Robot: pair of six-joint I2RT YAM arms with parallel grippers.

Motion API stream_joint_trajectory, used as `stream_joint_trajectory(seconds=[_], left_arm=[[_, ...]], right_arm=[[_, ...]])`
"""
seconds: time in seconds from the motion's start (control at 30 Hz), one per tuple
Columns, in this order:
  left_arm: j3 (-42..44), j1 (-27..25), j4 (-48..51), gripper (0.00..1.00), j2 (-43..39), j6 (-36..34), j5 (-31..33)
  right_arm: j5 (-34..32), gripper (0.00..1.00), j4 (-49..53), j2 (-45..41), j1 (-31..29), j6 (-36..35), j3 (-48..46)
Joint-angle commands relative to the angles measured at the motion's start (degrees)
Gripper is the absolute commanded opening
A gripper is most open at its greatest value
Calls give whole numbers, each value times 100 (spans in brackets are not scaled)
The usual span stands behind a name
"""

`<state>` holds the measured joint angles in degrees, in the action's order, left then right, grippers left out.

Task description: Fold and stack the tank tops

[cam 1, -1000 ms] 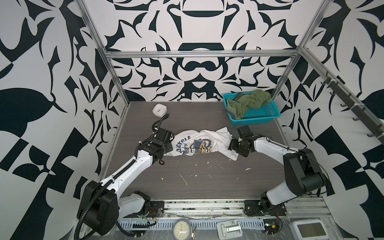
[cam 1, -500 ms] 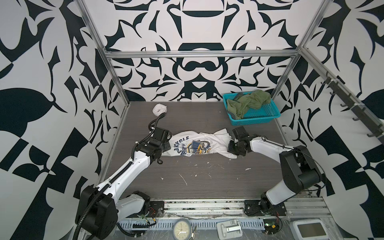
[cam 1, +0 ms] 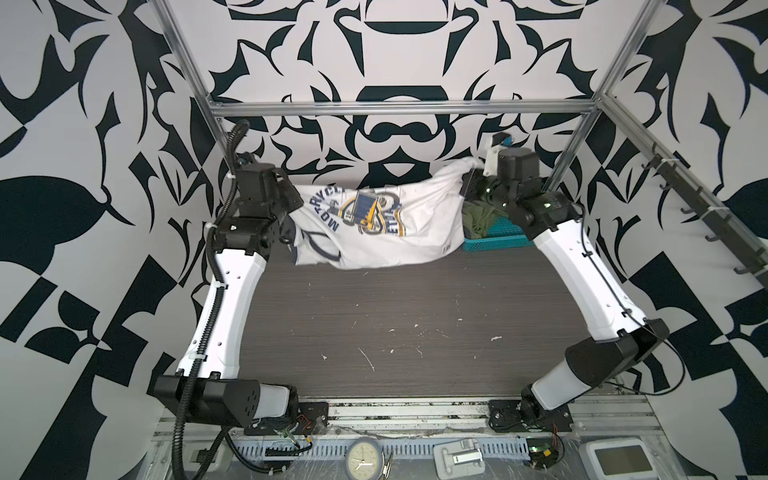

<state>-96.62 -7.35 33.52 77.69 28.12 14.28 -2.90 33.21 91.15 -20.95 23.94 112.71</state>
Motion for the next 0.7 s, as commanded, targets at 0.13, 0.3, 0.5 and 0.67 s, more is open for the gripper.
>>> stream_joint_trajectory(seconds=[0.13,0.3,0.5,0.67], left_arm=[[2326,9,-537,0,-1794,157,-832],[4870,6,-110,13,-2500,865,-1870],[5911,-152,472,63,-2323,1622,-2005],[4857,-152,710,80,-1708,1531,-1390]], right_arm=[[402,0,-214,-722,21,-44,-1184],[1424,0,-832,-1272,-59,674,-4050],[1508,23,-906,-968,-232,967,-6225],[1142,56,-571,-946,-139,896,-6317]])
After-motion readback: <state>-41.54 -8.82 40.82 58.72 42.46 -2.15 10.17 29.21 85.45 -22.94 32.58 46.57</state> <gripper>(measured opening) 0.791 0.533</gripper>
